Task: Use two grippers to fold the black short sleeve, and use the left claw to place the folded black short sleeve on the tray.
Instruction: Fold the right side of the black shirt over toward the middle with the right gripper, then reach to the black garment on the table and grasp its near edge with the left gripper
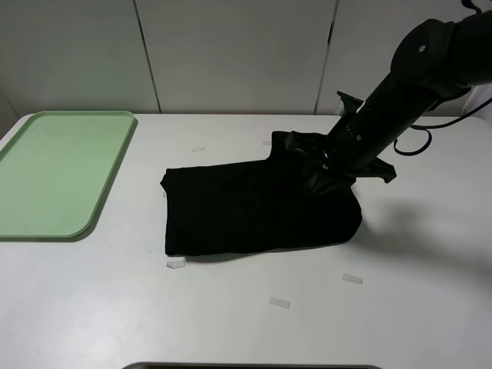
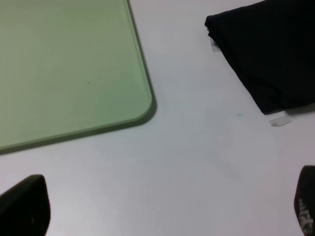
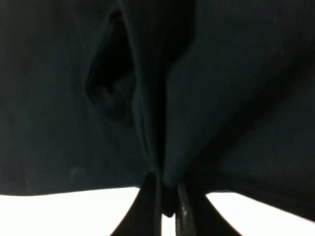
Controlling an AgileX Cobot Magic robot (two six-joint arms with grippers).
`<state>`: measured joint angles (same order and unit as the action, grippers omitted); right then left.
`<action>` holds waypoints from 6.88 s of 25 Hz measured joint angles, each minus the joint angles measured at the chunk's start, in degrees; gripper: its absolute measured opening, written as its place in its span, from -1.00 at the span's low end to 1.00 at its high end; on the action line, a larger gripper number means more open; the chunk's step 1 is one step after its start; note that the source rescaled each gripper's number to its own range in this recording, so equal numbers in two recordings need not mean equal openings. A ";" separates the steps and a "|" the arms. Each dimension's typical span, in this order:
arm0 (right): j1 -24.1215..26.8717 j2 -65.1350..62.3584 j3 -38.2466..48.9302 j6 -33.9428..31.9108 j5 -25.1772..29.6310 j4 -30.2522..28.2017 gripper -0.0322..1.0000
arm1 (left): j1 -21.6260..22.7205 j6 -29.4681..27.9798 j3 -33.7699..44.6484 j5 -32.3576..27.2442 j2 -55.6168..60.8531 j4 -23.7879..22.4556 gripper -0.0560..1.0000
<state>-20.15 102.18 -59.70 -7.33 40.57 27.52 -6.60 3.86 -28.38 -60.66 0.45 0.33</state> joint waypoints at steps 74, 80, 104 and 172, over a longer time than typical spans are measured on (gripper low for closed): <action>-10.66 8.20 -0.04 -12.58 -19.79 -27.52 1.00 | 0.00 0.00 0.00 0.00 0.00 0.00 1.00; -8.29 2.36 -0.04 -10.70 -17.92 -28.21 1.00 | 0.00 0.00 0.00 0.00 0.00 0.00 1.00; -0.69 -60.62 -0.04 -2.74 7.12 -41.22 1.00 | 0.00 0.00 0.00 -0.06 0.00 0.00 1.00; 17.11 -102.48 31.64 1.65 17.77 -29.22 1.00 | 0.00 0.00 0.00 -0.02 0.00 0.00 1.00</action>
<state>-3.05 -0.30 -28.07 -5.69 58.34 -1.70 -6.60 3.86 -28.38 -60.68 0.45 0.33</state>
